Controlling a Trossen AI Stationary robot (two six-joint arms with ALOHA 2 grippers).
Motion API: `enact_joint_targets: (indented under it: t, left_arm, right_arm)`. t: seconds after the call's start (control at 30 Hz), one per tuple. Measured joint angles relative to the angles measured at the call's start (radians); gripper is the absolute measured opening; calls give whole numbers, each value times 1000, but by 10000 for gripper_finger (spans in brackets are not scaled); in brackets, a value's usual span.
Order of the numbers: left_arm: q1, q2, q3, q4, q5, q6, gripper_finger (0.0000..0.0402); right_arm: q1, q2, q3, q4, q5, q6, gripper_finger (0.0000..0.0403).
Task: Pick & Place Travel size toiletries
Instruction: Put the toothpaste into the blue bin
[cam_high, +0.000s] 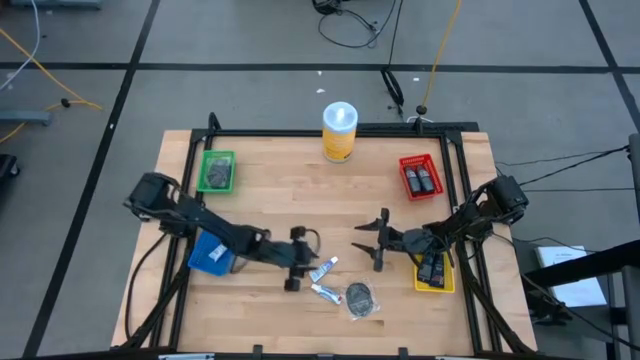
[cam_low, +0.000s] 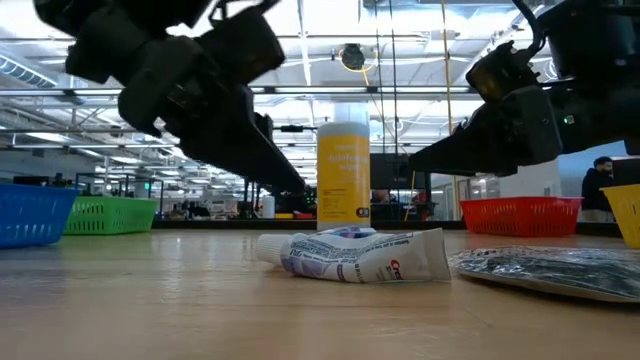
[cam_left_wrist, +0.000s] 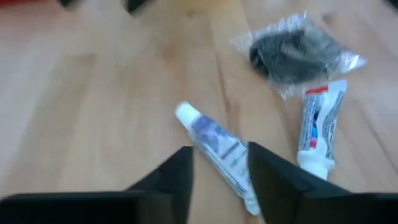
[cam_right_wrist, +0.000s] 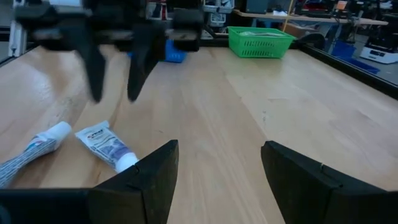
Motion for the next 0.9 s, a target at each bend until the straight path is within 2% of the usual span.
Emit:
enact_joint_targets:
  t: [0.1,0.2,0.33,0.6,0.9]
  left_arm:
    - [-4,50,86,-114,-4,-54,210]
    - [0,84,126,-150,-8,-151,261]
    - [2,128,130,-101,-25,-225,289]
    - [7,232,129,67,-44,-252,248]
    - [29,261,131,3,-149,-248,160]
  right_arm:
    - [0,0,0,-3,0,7,222]
    - [0,0,0,-4,0,20,222]
    - [0,0,0,-13,0,26,222]
    - [0,0,-1,-22,0,26,222]
    - [-2,0,-1,-24,1,24,222]
